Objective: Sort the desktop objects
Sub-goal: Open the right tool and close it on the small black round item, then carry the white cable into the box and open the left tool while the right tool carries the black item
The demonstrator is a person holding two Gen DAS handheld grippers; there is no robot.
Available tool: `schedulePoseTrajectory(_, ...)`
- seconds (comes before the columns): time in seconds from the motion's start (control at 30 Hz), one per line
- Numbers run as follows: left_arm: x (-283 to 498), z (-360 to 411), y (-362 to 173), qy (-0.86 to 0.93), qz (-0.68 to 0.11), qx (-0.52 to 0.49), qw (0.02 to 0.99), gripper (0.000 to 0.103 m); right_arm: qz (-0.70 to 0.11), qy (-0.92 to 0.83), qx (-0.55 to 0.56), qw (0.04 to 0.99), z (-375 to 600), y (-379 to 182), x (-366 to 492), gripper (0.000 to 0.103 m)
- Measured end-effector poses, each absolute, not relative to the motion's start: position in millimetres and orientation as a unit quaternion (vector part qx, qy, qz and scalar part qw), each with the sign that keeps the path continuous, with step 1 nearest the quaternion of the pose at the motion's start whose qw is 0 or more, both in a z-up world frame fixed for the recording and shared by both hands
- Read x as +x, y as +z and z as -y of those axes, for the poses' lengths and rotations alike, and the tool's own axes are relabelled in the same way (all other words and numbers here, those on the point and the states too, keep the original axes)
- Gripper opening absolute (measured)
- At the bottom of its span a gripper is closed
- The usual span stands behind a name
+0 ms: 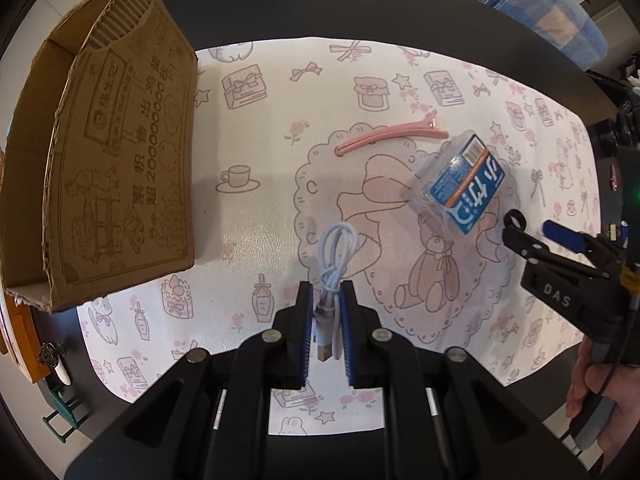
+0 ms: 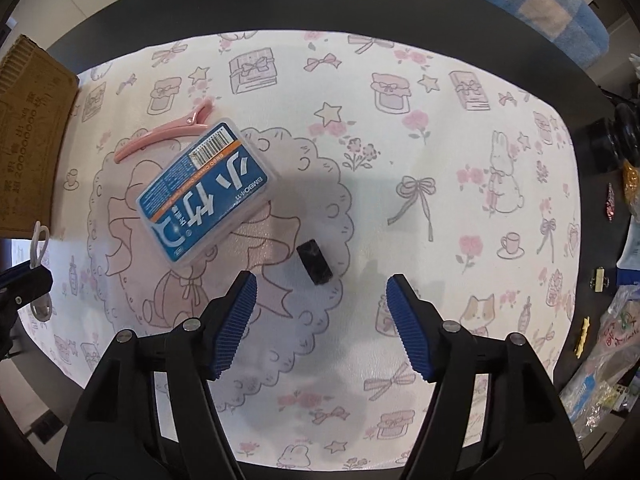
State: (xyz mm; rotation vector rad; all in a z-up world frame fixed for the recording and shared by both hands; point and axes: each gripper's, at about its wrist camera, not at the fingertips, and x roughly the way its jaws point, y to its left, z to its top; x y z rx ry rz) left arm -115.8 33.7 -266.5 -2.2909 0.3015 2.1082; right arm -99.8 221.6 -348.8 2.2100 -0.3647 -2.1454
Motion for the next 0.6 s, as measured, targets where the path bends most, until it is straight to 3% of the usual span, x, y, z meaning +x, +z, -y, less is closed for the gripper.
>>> schedulePoseTrajectory(0.1,-117,-32,-267,0.674,-0.093,-0.733,0.004,0.013,0.125,-0.677,0.725,0.018,-222,-359,-102,0.032)
schedulePoseTrajectory(0.13,-117,-31,-267,0.674,-0.093,-0.733,0.003,0.013,0.126,-0.673,0.729,0.016,-223,-361,-102,0.016)
schedulePoseTrajectory(0.17,-117,-31,-267,0.674,-0.092,-0.733,0.003,0.013,0.131,-0.67,0.731,0.015,-224,-363,-102,0.011)
schedulePoseTrajectory(0.6,-109,-41,-248,0.684,-0.091,-0.724,0.015,0.013,0.148,-0.692,0.706,0.015,-233,-318,-80,0.011)
